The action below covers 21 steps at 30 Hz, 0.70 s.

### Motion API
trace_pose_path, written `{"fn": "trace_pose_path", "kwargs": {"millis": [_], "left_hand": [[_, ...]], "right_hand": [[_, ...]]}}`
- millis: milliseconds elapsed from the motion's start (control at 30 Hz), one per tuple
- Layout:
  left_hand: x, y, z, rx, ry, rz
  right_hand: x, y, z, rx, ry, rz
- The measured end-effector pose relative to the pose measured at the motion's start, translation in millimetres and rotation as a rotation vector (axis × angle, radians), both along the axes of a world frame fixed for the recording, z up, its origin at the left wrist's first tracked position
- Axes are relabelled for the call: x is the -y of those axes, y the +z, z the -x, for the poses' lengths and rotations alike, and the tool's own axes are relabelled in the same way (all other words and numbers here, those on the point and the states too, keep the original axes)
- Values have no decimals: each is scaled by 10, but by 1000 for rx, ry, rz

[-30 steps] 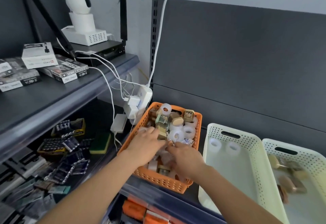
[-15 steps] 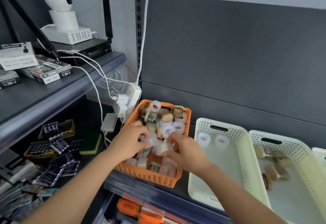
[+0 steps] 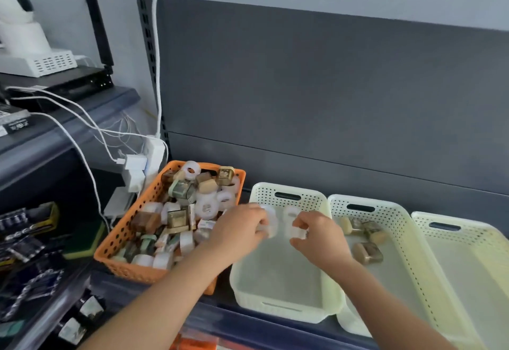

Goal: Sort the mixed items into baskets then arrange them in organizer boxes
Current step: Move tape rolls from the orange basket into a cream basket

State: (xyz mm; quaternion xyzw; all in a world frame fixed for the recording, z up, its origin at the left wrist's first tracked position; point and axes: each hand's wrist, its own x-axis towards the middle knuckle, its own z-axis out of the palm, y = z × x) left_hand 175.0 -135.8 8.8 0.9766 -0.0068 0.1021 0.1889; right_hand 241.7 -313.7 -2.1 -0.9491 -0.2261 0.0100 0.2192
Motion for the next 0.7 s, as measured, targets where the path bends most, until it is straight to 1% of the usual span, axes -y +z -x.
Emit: {"fn": "trace_pose_path", "kwargs": {"millis": [100,200,300,367,467,600,700], "left_hand": [[200,-106,-162,-129,-1,-238],[287,-232,-226,-260,-40,-414],[304,-316,-213,-281,-120,-562],[292,-311,-182,-273,-171,-585],[255,-236,-124,-208,-210,-537],[101,-127,-4,-87,-206,-493],[-110,-44,159,-43,-131,-480]], "right_hand": [[74,-97,-63,24,17,128],[61,-162,-107,5,70,312],[50,-222,-115,-12,134,435],[47,-244,-117,-3,163,476],[34,-232,-118,1,173,479],[-38,-181,-81,25,186,417],[-165,-107,5,78,246,328]]}}
